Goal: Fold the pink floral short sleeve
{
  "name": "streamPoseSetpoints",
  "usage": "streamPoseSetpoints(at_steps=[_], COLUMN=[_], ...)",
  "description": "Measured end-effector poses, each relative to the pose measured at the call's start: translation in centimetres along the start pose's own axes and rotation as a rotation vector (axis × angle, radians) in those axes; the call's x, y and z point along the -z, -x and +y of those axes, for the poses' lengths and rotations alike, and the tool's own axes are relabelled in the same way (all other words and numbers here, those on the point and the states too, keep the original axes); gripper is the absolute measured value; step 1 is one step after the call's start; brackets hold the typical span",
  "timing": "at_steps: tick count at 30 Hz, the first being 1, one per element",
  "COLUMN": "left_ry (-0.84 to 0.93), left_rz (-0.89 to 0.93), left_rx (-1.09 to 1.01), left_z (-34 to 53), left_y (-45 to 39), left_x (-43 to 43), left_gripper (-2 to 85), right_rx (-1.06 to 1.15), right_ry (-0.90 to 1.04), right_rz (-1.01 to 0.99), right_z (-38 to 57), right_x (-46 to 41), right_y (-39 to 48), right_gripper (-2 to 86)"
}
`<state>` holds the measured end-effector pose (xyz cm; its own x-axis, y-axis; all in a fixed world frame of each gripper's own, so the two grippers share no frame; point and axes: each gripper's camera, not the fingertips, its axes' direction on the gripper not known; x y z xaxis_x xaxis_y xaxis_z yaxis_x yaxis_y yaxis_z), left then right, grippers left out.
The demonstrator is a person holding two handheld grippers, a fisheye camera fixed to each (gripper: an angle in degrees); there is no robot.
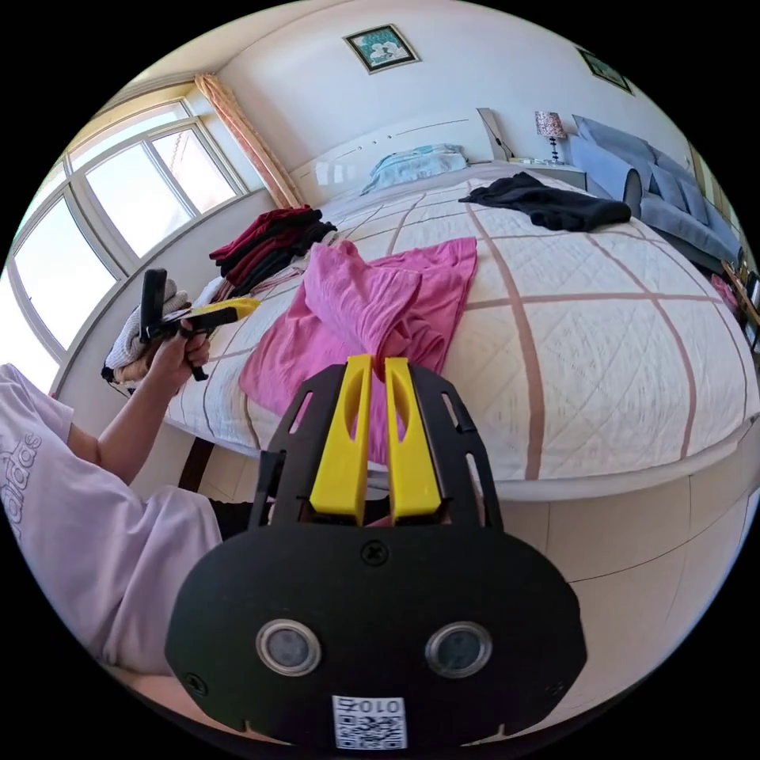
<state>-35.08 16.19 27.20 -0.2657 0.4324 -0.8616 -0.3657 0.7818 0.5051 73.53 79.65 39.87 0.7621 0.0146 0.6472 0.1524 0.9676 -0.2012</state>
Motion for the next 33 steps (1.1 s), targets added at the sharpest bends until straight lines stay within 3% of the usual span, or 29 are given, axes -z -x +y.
streamPoseSetpoints(at_steps=[5, 14, 20, 27, 33], left_ry=[-0.002, 0.213, 0.063, -0.038, -0.065], left_rz=[0.094, 0.254, 0.397, 0.513, 0.521], left_rx=[-0.063, -0.097, -0.216, -0.011, 0.133], left_z=[-2.4, -5.1, -1.8, 5.9, 9.0], left_y=[1.3, 1.6, -0.2, 2.3, 3.3], left_x=[-2.1, -8.1, -1.8, 3.5, 3.6], left_gripper=[12.4, 6.7, 2.0, 0.8, 0.6], right_rx=[-0.025, -0.016, -0.042, -0.065, 0.079], right_ry=[0.036, 0.069, 0.005, -0.093, -0.058], right_rz=[0.01, 0.037, 0.083, 0.006, -0.06], right_z=[1.2, 0.2, 1.1, 2.2, 2.3], right_x=[-1.1, -0.9, 0.6, 2.0, 2.0], right_y=[0.3, 1.5, 1.4, 2.1, 4.4], right_gripper=[4.2, 4.3, 6.2, 11.6, 14.1])
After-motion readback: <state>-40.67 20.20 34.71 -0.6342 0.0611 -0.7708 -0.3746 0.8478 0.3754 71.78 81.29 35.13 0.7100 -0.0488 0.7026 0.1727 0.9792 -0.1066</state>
